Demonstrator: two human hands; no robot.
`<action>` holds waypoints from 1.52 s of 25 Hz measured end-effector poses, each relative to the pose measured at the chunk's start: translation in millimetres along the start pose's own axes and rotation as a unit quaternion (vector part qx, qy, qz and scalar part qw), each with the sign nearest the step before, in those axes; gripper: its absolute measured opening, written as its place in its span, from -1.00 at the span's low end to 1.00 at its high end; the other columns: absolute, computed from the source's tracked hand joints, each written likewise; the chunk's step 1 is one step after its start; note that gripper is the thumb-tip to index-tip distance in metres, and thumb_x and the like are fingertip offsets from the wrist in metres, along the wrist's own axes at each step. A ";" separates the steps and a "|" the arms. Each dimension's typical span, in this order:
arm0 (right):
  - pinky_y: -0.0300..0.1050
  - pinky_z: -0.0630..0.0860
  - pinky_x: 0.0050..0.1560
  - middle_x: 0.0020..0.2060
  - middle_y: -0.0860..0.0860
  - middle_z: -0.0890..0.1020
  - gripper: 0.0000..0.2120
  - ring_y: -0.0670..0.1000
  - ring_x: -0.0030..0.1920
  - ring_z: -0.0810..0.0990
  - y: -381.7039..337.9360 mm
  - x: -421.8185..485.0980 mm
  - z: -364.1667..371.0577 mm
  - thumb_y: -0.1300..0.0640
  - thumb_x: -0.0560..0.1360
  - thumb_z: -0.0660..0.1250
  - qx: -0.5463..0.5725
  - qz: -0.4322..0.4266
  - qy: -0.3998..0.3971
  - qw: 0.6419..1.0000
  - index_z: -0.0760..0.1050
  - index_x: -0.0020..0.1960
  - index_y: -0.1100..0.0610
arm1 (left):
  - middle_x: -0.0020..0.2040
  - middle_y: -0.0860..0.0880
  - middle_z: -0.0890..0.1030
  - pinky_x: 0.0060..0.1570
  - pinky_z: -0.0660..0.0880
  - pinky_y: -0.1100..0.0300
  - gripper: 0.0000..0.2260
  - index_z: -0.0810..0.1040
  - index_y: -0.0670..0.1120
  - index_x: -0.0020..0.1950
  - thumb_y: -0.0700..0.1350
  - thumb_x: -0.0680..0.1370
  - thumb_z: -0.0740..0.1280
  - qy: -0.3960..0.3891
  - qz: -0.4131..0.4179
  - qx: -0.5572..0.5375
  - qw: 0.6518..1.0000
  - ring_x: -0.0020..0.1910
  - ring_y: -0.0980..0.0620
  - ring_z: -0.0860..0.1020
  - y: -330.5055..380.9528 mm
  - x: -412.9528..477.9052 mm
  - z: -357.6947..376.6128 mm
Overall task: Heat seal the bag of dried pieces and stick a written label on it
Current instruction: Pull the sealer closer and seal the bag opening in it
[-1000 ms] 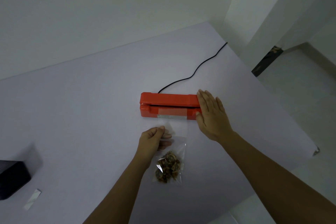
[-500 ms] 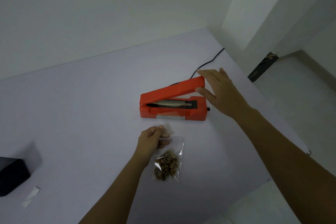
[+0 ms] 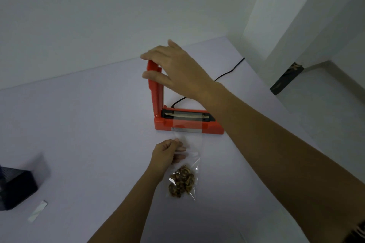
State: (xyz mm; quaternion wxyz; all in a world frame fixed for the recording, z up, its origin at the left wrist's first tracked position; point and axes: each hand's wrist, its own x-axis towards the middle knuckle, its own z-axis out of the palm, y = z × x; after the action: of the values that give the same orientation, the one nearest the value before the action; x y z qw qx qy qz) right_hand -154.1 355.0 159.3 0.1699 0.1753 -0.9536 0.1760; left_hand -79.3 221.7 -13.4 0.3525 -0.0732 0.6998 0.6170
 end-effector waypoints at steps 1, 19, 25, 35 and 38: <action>-0.09 0.00 0.44 0.26 0.09 0.52 -0.53 0.01 0.27 0.46 -4.0 6.4 1.8 -0.08 0.54 0.22 0.006 -0.004 -0.015 1.000 0.39 0.33 0.18 | -0.17 -0.11 0.69 -0.46 0.49 0.32 -0.74 0.60 -0.22 -0.05 -0.07 0.59 0.22 0.001 -0.001 0.003 1.000 -0.37 0.04 0.65 -0.5 0.4 -0.2; 0.03 0.13 0.44 0.47 0.12 0.19 -0.09 0.09 0.43 0.21 107.0 -180.0 61.1 -0.13 0.37 0.43 0.077 0.331 -0.229 0.912 0.01 0.49 0.18 | -0.23 -0.08 0.65 -0.49 0.55 0.20 -0.80 0.55 -0.15 -0.06 -0.03 0.57 0.25 0.135 0.072 0.119 0.981 -0.43 -0.07 0.63 20.4 15.2 28.1; 0.01 0.17 0.40 0.43 0.11 0.27 -0.17 0.10 0.39 0.27 102.6 -179.9 59.0 -0.08 0.38 0.44 0.079 0.328 -0.200 0.920 0.09 0.47 0.15 | -0.39 0.03 0.55 -0.30 0.60 0.11 -0.84 0.49 -0.16 -0.26 -0.19 0.53 0.25 0.230 0.110 0.199 0.946 -0.48 -0.08 0.60 31.5 13.7 42.6; 0.05 0.15 0.43 0.43 0.12 0.28 -0.16 0.10 0.40 0.26 103.8 -181.2 60.7 -0.10 0.38 0.43 0.081 0.326 -0.198 0.921 0.09 0.47 0.18 | -0.40 -0.09 0.57 -0.40 0.50 0.17 -0.77 0.55 -0.19 -0.29 -0.20 0.54 0.23 0.287 0.121 0.260 0.914 -0.45 -0.02 0.53 33.9 17.7 50.3; 0.03 0.14 0.43 0.43 0.12 0.28 -0.16 0.10 0.40 0.26 104.0 -181.3 60.4 -0.10 0.38 0.43 0.079 0.323 -0.197 0.922 0.09 0.47 0.18 | -0.46 -0.04 0.47 -0.52 0.26 0.29 -0.76 0.51 -0.18 -0.32 -0.23 0.54 0.21 0.288 0.132 0.278 0.907 -0.51 0.08 0.38 35.7 15.9 53.7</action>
State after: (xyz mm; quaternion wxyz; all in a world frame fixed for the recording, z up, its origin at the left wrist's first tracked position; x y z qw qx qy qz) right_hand -51.2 472.0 7.5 -0.1022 -0.0981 -0.9556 0.2582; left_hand -88.7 284.3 6.9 0.0569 -0.0536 0.9174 0.3902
